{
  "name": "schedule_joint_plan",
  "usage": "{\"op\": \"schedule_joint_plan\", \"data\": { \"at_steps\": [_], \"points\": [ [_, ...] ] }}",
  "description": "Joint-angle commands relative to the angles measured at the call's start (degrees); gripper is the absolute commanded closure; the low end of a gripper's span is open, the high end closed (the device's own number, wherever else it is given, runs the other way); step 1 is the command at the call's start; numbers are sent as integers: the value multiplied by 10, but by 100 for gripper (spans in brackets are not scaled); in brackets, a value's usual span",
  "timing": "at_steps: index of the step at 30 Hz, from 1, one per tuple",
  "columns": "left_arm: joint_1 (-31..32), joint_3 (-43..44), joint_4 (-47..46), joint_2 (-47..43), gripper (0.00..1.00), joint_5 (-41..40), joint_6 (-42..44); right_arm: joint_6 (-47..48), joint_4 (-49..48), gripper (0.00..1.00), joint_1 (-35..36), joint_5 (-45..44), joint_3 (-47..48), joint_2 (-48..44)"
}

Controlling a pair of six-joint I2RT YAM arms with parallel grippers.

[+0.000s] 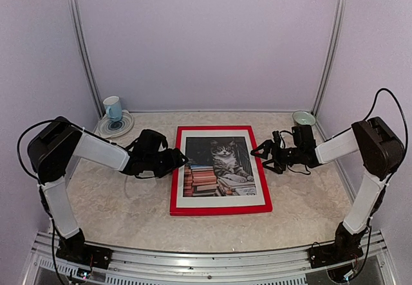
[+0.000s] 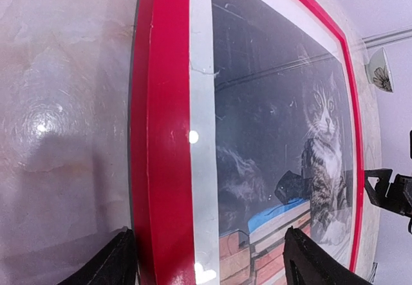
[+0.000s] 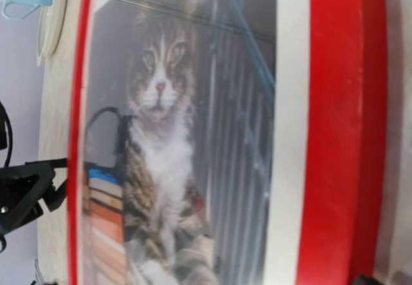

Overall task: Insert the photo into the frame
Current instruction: Turn over the photo frame, then reset both arms

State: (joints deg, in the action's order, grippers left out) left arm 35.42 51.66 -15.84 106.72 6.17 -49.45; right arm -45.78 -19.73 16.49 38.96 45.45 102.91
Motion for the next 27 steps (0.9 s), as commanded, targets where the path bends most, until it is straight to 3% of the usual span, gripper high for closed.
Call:
{"op": "schedule_joint_plan", "data": {
  "at_steps": [1, 7, 10, 12, 14, 23, 27],
  "points": [
    [1, 44, 26, -36, 22, -26, 34, 13, 22, 1, 8, 2, -2, -29],
    [1, 64, 80, -46, 19, -60, 57, 27, 53, 1, 8, -21, 2, -45],
    [0, 65, 95, -63, 13, -91, 67, 48, 80, 1, 8, -44, 2, -62],
    [0, 64, 108, -82, 3, -113, 75, 70, 106, 1, 8, -68, 3, -82],
    [0, 63, 125, -104, 1, -141, 87, 102, 138, 1, 8, -106, 5, -108],
    [9, 19, 208, -292, 1, -335, 147, 271, 253, 1, 8, -323, -2, -292],
    [11, -3, 247, -382, 1, -427, 167, 292, 259, 1, 8, -369, -20, -383]
  ]
}}
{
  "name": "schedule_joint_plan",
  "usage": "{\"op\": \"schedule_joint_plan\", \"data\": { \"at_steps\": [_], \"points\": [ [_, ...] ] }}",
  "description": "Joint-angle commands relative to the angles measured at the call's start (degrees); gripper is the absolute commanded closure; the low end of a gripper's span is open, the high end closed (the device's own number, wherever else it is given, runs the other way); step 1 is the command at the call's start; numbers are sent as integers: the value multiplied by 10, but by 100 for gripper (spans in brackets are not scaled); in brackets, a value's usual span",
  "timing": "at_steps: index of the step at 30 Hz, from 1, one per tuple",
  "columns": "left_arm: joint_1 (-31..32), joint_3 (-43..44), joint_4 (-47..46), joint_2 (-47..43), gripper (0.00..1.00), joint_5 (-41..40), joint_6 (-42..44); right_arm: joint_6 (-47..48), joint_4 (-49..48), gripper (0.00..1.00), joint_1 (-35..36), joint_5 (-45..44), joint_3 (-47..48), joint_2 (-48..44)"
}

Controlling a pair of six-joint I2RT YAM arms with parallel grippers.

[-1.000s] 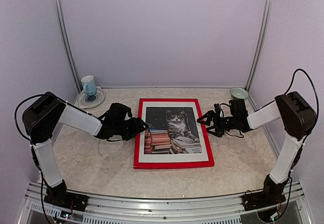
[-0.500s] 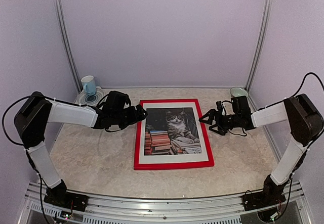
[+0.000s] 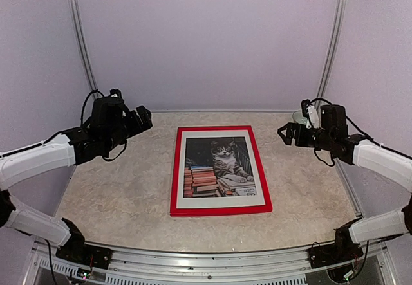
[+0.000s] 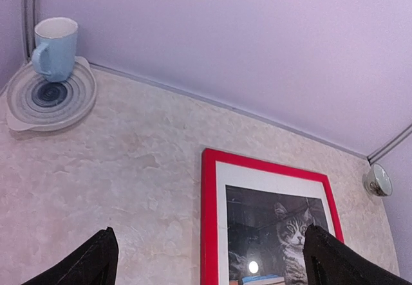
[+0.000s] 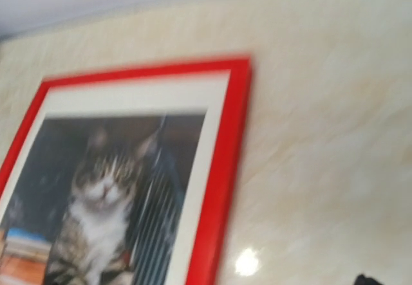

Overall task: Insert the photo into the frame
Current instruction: Reset both arms

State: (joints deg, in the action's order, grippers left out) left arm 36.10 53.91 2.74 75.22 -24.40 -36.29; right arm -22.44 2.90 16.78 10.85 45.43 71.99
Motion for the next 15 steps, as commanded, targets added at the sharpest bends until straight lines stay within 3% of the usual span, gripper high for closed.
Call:
{"op": "schedule_joint_plan", "data": {
  "at_steps": [1, 8, 15],
  "points": [
    [4, -27, 76, -81, 1, -137, 38, 62, 28, 1, 5, -90, -26, -99],
    [0, -45, 148, -188, 1, -212, 79, 83, 37, 1, 5, -148, -45, -260],
    [-20, -120, 98, -314, 1, -214, 135, 118, 63, 1, 5, -213, -59, -364]
  ]
}}
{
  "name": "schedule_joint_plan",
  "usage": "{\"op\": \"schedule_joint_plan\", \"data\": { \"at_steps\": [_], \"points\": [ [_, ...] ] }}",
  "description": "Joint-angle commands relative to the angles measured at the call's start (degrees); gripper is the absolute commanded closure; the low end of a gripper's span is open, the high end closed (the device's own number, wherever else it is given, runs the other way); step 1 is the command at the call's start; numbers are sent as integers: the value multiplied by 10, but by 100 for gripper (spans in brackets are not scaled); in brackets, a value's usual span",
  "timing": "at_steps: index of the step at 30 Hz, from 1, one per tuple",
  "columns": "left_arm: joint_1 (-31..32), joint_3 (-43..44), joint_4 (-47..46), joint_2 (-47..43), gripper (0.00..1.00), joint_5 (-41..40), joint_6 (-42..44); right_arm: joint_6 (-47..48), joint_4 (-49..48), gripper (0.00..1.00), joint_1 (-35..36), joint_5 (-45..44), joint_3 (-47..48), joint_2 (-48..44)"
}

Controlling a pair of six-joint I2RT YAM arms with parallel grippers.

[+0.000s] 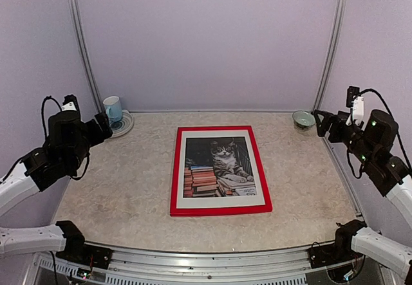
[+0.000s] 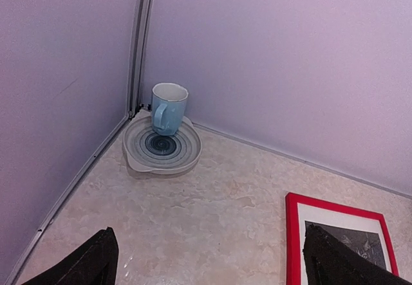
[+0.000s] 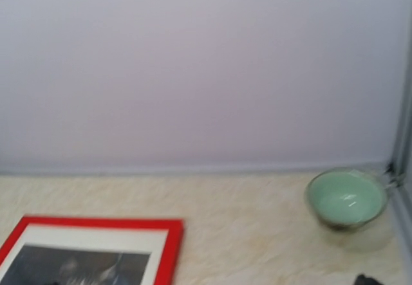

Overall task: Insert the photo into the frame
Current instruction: Reset both arms

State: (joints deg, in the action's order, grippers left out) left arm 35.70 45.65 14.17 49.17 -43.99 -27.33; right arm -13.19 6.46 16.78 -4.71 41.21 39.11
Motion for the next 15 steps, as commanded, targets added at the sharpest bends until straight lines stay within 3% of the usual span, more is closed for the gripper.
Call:
{"op": "schedule_joint_plan", "data": {
  "at_steps": [1, 15],
  "points": [
    [-22, -45, -25, -69, 1, -13, 51, 25, 28, 1, 5, -60, -19, -40],
    [-57, -74, -74, -100, 1, 49, 102, 17, 2, 1, 5, -126, -38, -44]
  ]
}}
